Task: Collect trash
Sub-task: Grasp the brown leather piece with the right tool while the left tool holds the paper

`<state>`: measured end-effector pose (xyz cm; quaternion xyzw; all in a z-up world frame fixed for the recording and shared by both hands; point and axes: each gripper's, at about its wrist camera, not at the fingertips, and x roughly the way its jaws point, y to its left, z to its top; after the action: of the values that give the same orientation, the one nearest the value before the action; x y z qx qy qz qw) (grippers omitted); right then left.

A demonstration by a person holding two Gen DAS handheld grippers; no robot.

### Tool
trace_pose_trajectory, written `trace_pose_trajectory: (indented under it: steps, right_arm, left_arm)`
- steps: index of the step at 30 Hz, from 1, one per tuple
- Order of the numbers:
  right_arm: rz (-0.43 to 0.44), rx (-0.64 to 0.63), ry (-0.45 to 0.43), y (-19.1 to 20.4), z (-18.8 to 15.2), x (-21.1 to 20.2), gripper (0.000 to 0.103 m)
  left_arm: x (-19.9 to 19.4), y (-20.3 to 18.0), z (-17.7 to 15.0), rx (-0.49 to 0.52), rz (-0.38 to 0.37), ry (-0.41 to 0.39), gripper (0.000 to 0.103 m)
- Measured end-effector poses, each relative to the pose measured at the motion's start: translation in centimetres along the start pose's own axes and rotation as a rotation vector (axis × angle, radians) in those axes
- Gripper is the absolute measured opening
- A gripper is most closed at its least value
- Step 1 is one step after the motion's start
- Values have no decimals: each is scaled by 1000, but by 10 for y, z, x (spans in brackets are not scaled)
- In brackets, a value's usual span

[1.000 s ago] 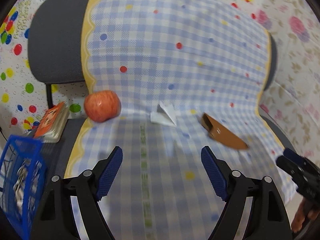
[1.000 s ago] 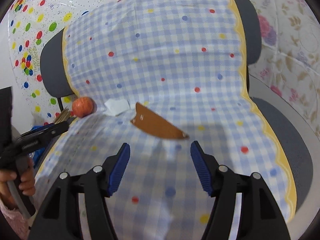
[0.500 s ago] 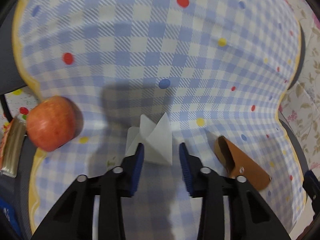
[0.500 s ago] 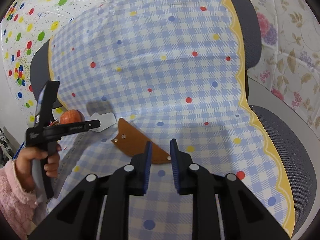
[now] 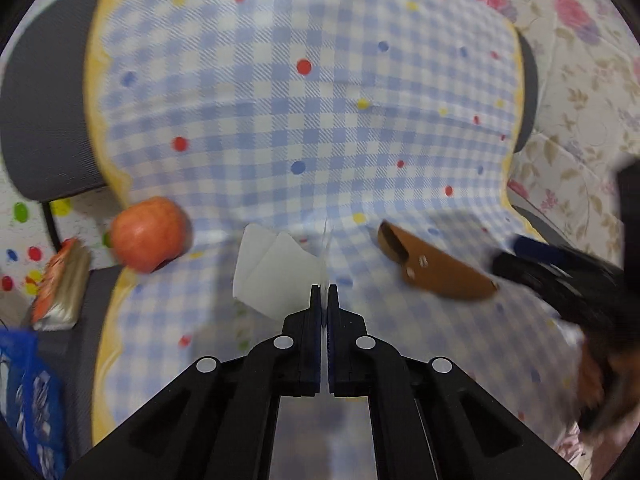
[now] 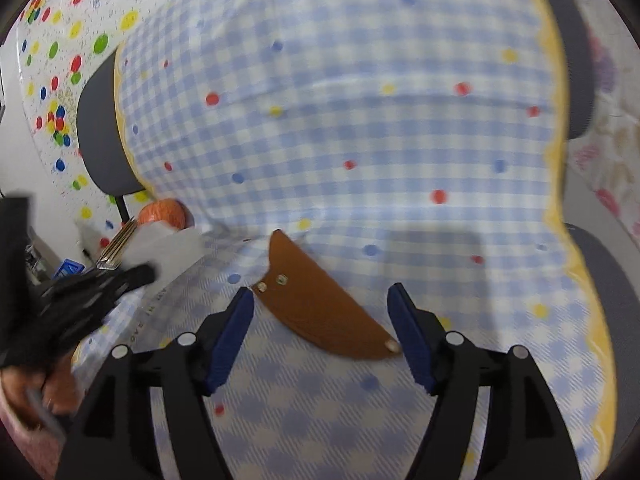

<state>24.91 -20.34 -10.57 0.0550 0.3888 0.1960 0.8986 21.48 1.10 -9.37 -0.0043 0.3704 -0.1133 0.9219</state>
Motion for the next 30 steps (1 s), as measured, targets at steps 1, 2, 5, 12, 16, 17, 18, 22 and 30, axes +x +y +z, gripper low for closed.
trace_pose_trajectory:
  steps: [1,2,5,12,16,17,18,22,30]
  right_arm:
    - [7,-4,25,2,4,12,72]
    - [9,0,47,2,7,23,72]
    - [33,26,90,1,12,46,72]
    - [90,107,165,2,4,55,70]
    - [85,4,203,35,-10,38,70]
    - [54,-35,194,43,-10,35,70]
    - [22,-64,185,49,-10,35,70]
    - [-52,-69,161,52,-3,44,70]
    - [-165,-151,120,68,-13,34,52]
  left_arm:
    - [-8,2,-5,-9,-3,-7,2]
    - [-15,4,-10,-20,-7,-12,2]
    - [-34,11,-25,-57,-16,-22,2]
    - [-49,22,-46,-96,-20,-14,2]
    - [-53,28,-50,-120,-31,-23,2]
    - [-53,28,-51,-125,-35,-23,2]
    - [-53,29,-51,-127,-37,-22,2]
    - [-58,27,-54,-128,-38,-26,3]
    - [-73,25,-63,-125,-36,-37,3]
